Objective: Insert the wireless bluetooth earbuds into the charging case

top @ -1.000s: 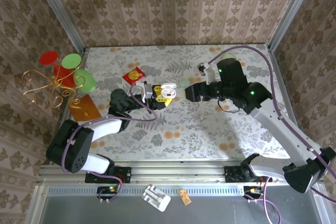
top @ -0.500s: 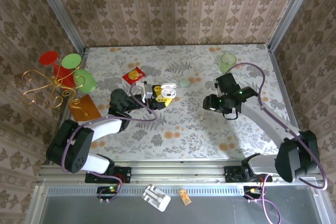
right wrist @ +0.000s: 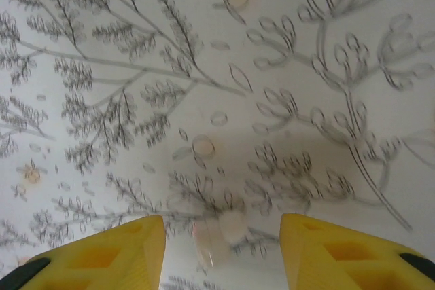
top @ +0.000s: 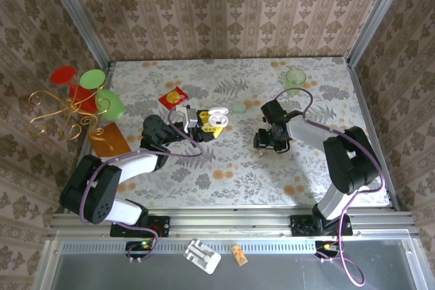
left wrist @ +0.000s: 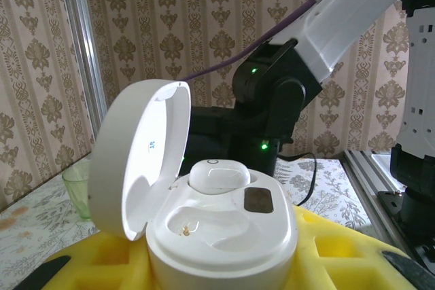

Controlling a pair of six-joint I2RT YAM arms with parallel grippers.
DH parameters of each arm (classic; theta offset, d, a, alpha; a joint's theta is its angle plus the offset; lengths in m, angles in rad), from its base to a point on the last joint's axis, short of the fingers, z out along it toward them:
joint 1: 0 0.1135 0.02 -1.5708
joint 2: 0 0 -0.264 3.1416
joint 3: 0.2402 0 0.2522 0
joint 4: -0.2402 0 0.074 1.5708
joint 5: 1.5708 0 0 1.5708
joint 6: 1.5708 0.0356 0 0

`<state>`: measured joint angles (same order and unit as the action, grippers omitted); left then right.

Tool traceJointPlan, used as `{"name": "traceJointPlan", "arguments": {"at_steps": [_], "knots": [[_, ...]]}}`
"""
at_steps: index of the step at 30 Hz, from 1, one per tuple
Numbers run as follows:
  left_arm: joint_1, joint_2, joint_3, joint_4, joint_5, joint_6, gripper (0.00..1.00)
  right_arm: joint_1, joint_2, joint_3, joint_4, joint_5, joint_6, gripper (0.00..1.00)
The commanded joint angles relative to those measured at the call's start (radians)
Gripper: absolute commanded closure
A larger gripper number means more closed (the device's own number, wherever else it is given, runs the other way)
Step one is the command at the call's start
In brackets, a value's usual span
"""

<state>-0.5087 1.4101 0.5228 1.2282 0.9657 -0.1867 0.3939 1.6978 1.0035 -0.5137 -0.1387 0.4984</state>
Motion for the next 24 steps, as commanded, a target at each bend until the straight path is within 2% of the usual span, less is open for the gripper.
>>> {"name": "traceJointPlan", "arguments": {"at_steps": [1, 7, 9, 14, 24], "knots": [[0.004, -0.010, 0.006, 0.047, -0.004, -0.001, 0.80, 0.004, 0.048, 0.054, 0.054, -0.025, -0.046, 0.51], [0.004, -0.004, 0.009, 0.047, -0.010, -0.001, 0.80, 0.004, 0.092, 0.037, 0.090, -0.082, -0.049, 0.52], [0.005, -0.003, 0.009, 0.047, -0.009, -0.001, 0.80, 0.005, 0.080, 0.012, 0.094, -0.104, -0.041, 0.55], [0.006, -0.003, 0.013, 0.047, -0.010, 0.003, 0.80, 0.006, 0.009, -0.064, 0.089, -0.109, -0.031, 0.62], [0.007, -0.017, -0.005, 0.047, -0.020, 0.010, 0.80, 0.080, -0.172, -0.222, 0.114, -0.169, 0.063, 0.64]]}}
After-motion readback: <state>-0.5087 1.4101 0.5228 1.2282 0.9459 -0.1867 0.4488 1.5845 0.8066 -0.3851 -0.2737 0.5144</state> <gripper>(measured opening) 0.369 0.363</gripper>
